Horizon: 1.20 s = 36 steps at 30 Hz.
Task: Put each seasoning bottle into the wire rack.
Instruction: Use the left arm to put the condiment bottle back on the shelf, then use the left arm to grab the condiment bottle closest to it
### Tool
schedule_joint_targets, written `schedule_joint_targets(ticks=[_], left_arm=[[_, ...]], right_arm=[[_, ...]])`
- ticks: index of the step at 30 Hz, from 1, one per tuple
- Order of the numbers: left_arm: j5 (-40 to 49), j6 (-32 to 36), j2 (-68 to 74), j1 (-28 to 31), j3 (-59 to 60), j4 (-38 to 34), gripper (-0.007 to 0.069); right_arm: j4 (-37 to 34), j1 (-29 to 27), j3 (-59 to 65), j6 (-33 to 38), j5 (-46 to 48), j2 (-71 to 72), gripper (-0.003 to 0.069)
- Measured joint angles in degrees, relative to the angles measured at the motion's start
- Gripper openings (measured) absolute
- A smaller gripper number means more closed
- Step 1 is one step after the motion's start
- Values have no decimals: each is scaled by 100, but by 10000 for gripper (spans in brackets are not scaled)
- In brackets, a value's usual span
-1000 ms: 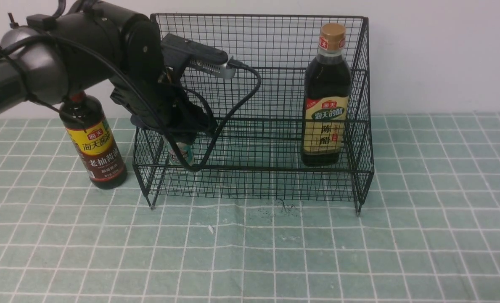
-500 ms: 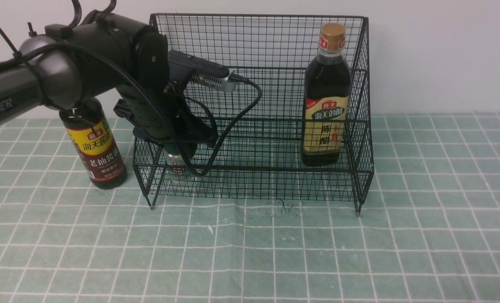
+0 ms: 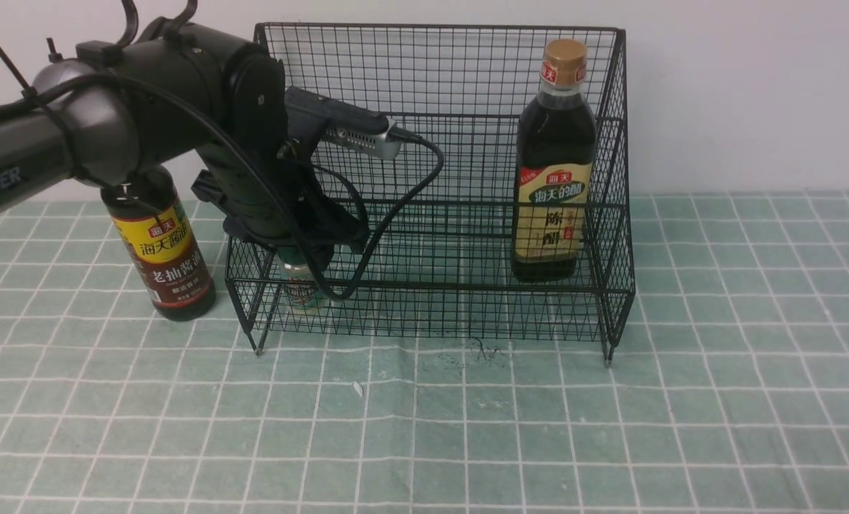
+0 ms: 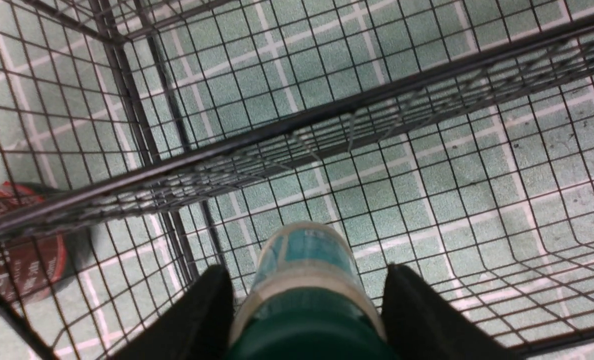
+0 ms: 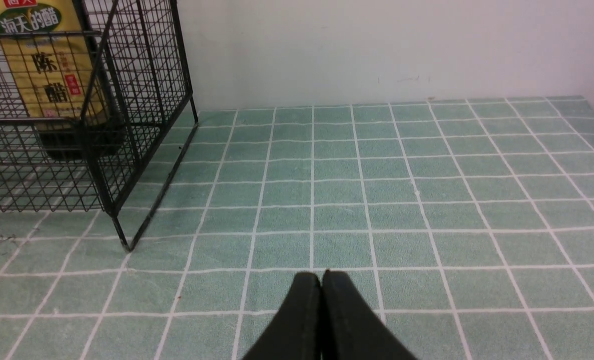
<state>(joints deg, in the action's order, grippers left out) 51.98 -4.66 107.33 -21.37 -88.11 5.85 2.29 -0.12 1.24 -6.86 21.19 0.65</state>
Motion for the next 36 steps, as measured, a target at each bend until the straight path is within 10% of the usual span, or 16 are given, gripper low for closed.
schedule_joint_targets(ticks=[19, 28, 36], left_arm=[[912, -5, -148, 0, -884, 256, 382], [1872, 153, -1019, 98, -1948, 466, 50], [1982, 198, -1324, 1628, -1953, -195, 4]], right_arm=[[0, 0, 0, 0, 0, 0, -15], [0, 0, 0, 0, 0, 0, -15], [0, 0, 0, 0, 0, 0, -15]])
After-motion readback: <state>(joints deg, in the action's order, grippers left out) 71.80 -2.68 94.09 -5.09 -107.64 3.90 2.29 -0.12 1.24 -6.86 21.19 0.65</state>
